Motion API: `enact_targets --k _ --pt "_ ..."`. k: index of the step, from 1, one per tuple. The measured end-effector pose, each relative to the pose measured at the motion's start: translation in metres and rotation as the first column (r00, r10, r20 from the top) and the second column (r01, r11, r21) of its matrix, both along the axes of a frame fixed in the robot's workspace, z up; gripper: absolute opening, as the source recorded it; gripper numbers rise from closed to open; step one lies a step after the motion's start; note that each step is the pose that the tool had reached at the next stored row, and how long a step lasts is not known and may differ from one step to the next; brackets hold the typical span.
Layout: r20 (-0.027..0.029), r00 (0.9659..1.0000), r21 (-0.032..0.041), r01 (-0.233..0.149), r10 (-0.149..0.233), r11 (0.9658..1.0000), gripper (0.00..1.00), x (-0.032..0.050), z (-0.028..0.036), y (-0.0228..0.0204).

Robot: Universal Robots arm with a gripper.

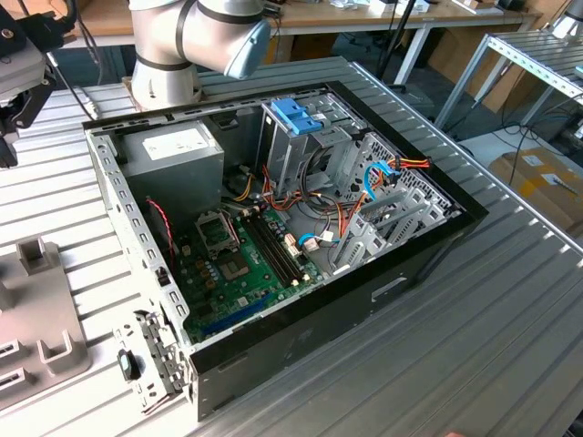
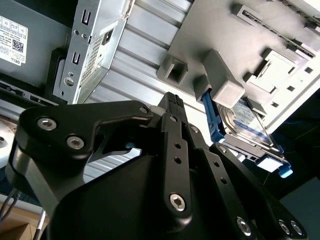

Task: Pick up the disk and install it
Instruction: 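Reach for the disk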

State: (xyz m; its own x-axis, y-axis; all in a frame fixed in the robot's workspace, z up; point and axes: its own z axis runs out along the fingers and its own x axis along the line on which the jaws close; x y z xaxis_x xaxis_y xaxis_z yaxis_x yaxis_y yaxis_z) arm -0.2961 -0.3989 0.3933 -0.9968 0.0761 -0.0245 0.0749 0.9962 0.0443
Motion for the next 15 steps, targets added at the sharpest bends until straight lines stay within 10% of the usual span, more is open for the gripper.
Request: enact_targets --k 11,15 --pt "0.0001 1.0000 0.0000 0.000 0.000 1.0000 0.11 -0.0003 0.0000 0.0003" --pt "0.0000 1.0000 0.0000 0.000 0.000 1.0000 0.11 -0.0002 -0.0001 0.0067"
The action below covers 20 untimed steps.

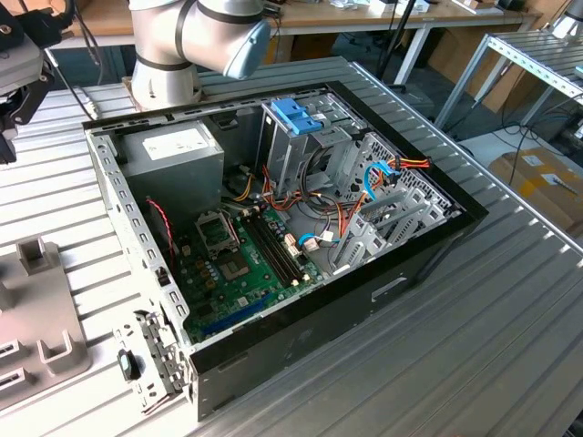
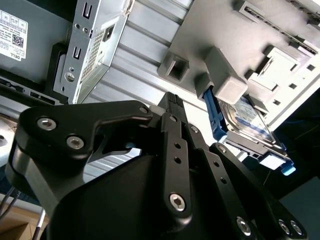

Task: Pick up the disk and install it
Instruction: 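Reach for the disk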

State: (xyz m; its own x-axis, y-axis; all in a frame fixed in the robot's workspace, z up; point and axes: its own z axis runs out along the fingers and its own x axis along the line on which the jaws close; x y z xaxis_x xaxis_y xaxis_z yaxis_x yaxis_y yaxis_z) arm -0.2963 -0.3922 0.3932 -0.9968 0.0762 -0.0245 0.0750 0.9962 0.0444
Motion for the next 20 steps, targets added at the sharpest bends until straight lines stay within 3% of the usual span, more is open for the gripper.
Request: enact_targets --k 9,20 --pt "0.0000 1.0000 0.0000 0.000 0.000 1.0000 0.11 -0.0006 -0.0003 0.0134" --pt "0.0000 1.0000 -0.0001 0.000 0.000 1.0000 0.11 -0.0017 -0.0006 0.0237"
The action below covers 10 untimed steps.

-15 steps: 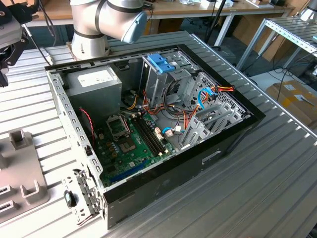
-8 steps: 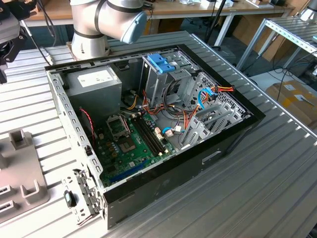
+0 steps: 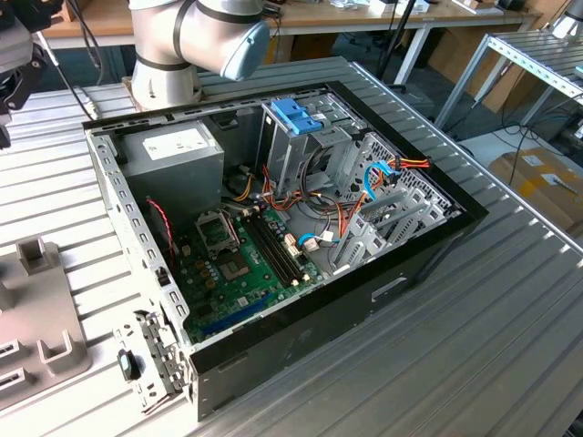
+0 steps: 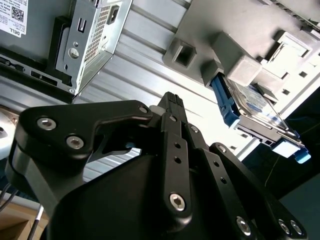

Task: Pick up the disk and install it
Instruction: 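Reach for the disk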

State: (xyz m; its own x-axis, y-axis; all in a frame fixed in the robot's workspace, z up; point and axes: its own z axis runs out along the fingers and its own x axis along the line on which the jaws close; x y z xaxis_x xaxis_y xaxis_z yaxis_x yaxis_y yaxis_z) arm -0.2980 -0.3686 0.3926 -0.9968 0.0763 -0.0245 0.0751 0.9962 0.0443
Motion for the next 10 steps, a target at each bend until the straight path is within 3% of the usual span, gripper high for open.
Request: enact_targets --k 10 --pt "0.0000 1.0000 -0.0001 0.000 0.000 1.0000 0.11 -0.0013 -0.0002 0.0063"
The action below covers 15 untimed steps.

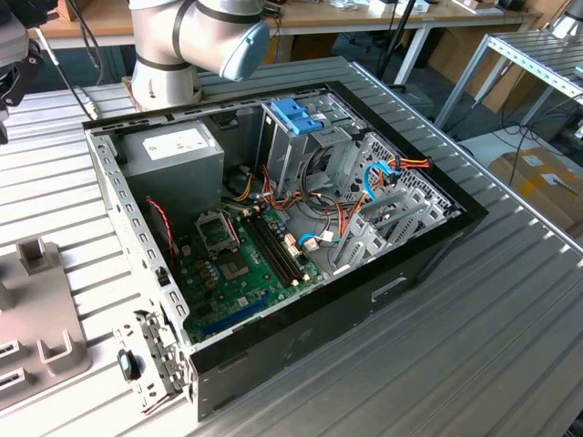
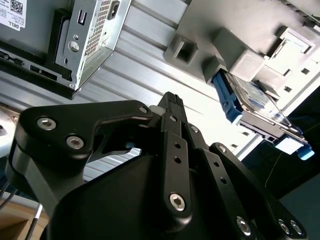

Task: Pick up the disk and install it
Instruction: 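Reach for the disk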

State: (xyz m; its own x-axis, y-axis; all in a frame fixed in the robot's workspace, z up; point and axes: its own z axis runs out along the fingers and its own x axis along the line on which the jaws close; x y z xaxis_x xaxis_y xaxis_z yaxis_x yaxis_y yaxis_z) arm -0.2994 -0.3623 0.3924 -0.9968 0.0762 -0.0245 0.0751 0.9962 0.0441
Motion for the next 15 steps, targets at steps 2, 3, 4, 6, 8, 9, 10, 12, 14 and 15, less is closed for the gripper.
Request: enact_targets --k 2,3,4,6,8,9,10,12,14,15 --pt "0.0000 1.0000 0.0001 0.000 0.000 1.0000 0.11 -0.0003 -0.0001 0.0010" --pt "0.0000 1.0000 0.0000 0.000 0.000 1.0000 0.11 -0.0005 -0.0001 0.0019" --pt "0.0000 1.0000 0.0000 0.000 0.000 1.0000 0.11 -0.0007 -0.0001 0.0025" --pt "0.0000 1.0000 0.0000 0.000 0.000 1.0000 0.11 -0.0011 -0.0002 0.0040" --pt "0.0000 1.0000 0.0000 0.000 0.000 1.0000 0.11 -0.0014 -0.0003 0.0051" --pt "0.0000 1.0000 0.0000 0.000 0.000 1.0000 0.11 -0.0015 -0.0003 0.0056" --pt "0.0000 1.0000 0.0001 0.000 0.000 1.0000 0.11 -0.0017 -0.0003 0.0064" --pt "0.0000 1.0000 0.0000 0.000 0.000 1.0000 0.11 -0.0020 -0.0004 0.0076" --pt "-0.0001 1.0000 0.0000 0.000 0.000 1.0000 0.11 -0.0033 -0.0006 0.0090" --pt "0.0000 1.0000 0.0000 0.000 0.000 1.0000 0.11 -0.0045 -0.0007 0.0092"
